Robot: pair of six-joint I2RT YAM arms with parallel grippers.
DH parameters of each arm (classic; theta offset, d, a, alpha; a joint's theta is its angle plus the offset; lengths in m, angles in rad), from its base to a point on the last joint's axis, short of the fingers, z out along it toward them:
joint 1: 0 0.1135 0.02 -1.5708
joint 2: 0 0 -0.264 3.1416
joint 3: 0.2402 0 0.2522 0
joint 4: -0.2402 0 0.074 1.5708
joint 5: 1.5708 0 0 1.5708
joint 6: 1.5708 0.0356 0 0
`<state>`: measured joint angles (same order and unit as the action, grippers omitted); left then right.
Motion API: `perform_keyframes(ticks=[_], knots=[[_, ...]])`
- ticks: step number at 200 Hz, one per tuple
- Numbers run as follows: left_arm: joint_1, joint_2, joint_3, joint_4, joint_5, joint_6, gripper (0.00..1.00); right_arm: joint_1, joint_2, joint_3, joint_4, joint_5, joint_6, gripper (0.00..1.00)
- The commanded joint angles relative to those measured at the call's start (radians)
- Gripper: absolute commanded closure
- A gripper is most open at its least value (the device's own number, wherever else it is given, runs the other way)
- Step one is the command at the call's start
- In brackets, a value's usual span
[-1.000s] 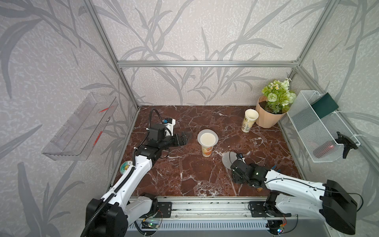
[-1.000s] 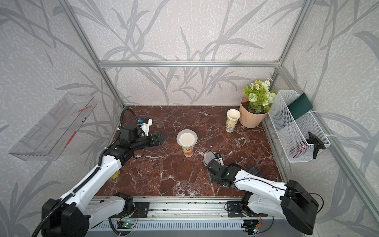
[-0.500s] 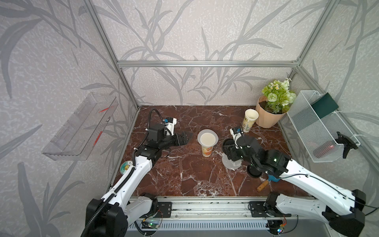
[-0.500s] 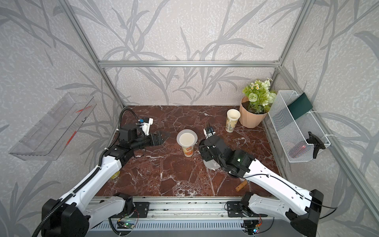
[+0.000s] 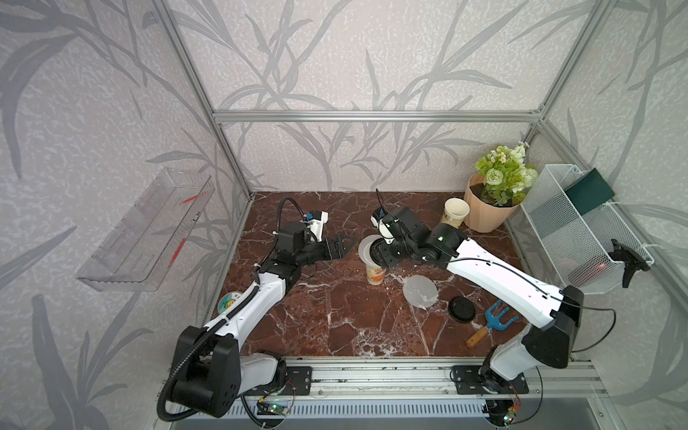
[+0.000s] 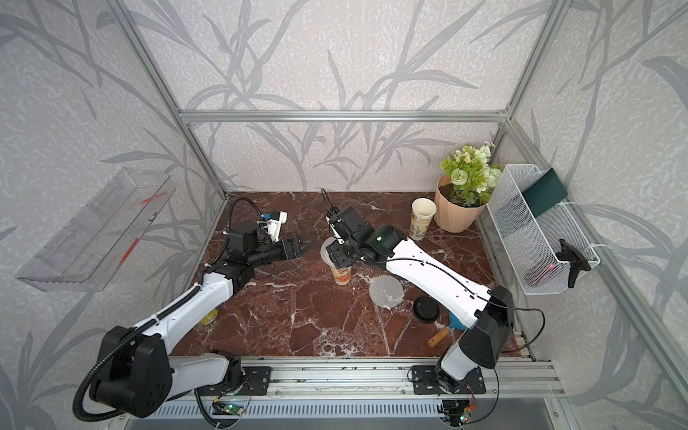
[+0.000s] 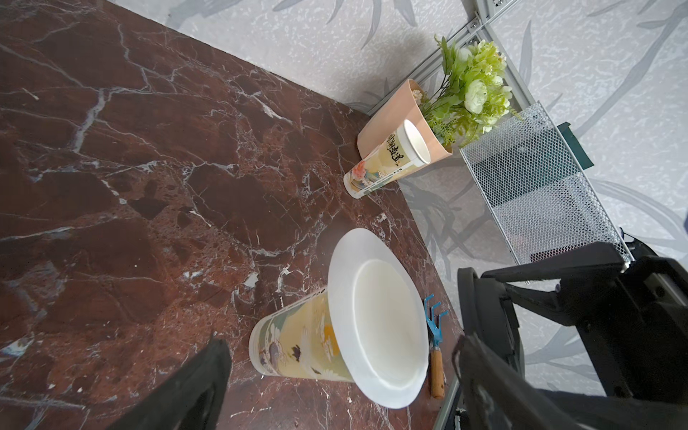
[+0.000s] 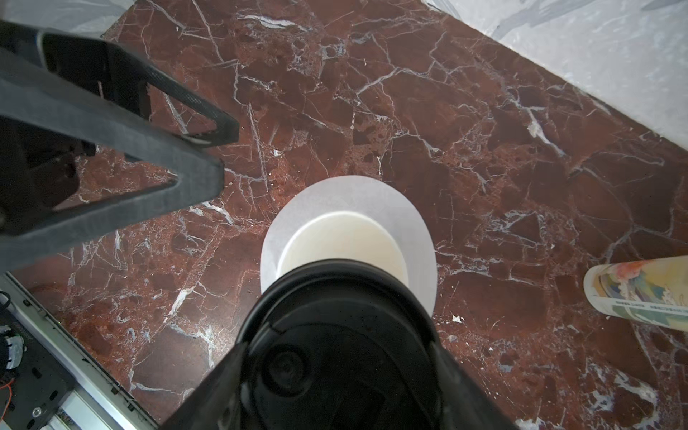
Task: Put the leak-proof paper on the milk tea cups
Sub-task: Secure the cup lid on the cup.
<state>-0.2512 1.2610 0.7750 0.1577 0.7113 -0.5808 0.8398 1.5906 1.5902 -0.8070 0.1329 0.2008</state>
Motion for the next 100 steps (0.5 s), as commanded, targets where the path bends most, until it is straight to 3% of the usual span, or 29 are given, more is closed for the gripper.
perform_keyframes(ticks=[1,100], knots=[[-0.008,0.028,0.010,0.079,0.030,-0.015,0.05,-0.019,0.026,0.042,-0.058,-0.050,-0.032,0.34],[-0.016,0.137,0.047,0.103,0.053,-0.021,0.08,-0.074,0.162,0.118,-0.016,-0.113,-0.067,0.34]])
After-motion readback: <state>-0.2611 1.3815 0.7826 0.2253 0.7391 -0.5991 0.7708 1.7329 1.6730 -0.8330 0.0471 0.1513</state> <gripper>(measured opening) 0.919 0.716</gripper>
